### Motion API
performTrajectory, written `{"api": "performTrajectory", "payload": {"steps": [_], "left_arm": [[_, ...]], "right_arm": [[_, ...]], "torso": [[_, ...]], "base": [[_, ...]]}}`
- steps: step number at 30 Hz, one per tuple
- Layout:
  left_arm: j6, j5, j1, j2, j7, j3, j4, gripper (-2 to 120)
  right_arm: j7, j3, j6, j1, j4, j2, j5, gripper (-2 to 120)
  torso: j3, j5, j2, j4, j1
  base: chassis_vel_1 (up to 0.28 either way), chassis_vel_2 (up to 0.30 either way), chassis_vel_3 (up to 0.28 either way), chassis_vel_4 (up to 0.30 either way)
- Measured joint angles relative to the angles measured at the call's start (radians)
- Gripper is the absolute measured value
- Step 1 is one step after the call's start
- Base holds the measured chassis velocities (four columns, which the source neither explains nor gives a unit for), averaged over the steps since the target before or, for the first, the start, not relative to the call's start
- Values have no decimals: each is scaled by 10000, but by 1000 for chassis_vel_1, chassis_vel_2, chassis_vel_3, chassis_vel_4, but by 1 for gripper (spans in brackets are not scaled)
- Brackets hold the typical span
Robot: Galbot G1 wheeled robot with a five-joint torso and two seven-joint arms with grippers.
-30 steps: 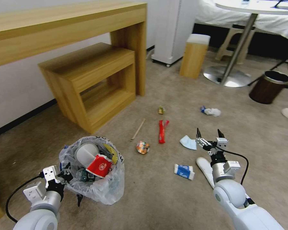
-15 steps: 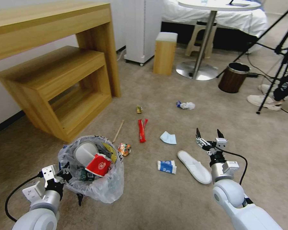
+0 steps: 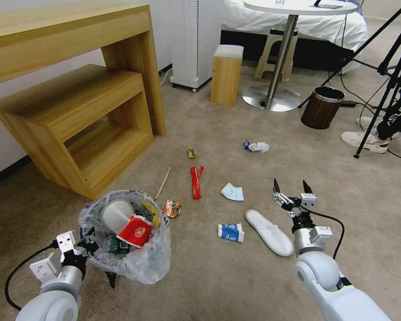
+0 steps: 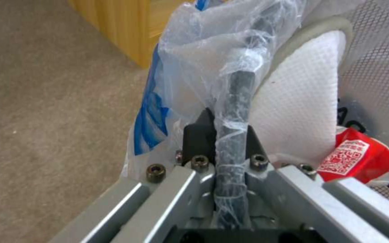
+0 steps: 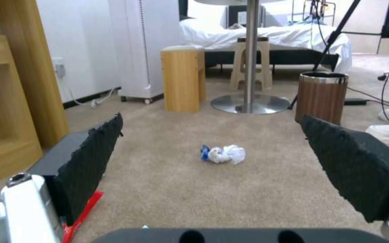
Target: Pick up the trash bin and place the garbage on the floor into it.
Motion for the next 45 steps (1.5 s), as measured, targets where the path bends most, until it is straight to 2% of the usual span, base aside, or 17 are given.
{"api": "performTrajectory", "payload": {"steps": [7, 14, 26, 34, 42, 45], "left_arm": [[100, -49, 49, 80, -86, -159, 59, 1], [107, -132, -20, 167, -115, -382, 438, 1], [107, -198, -163, 93, -109, -274, 447, 1], [205, -600, -116, 188, -84, -329, -86, 1], [855, -1234, 105, 421, -367, -315, -947, 1], [1257, -1428, 206, 796, -271, -395, -1168, 1]], "right_arm": [[-20, 19, 27, -26, -23, -35, -64, 100], [-157, 98, 133, -28, -145, -109, -23, 100], [-471, 193, 132, -167, -82, -203, 88, 99], [-499, 152, 83, -132, 76, -217, 107, 99], [-502, 144, 10, -165, 166, -277, 137, 99], [-547, 149, 10, -227, 169, -262, 138, 99]], "torso": [[0, 0, 1, 0, 0], [0, 2, 1, 0, 0], [0, 0, 0, 0, 0], [-1, 1, 0, 0, 0], [0, 1, 1, 1, 1], [0, 0, 0, 0, 0]], "base": [[0, 0, 0, 0], [0, 0, 0, 0], [0, 0, 0, 0], [-13, 21, 20, -19], [-68, 72, 75, -74], [-56, 52, 49, -53]]}}
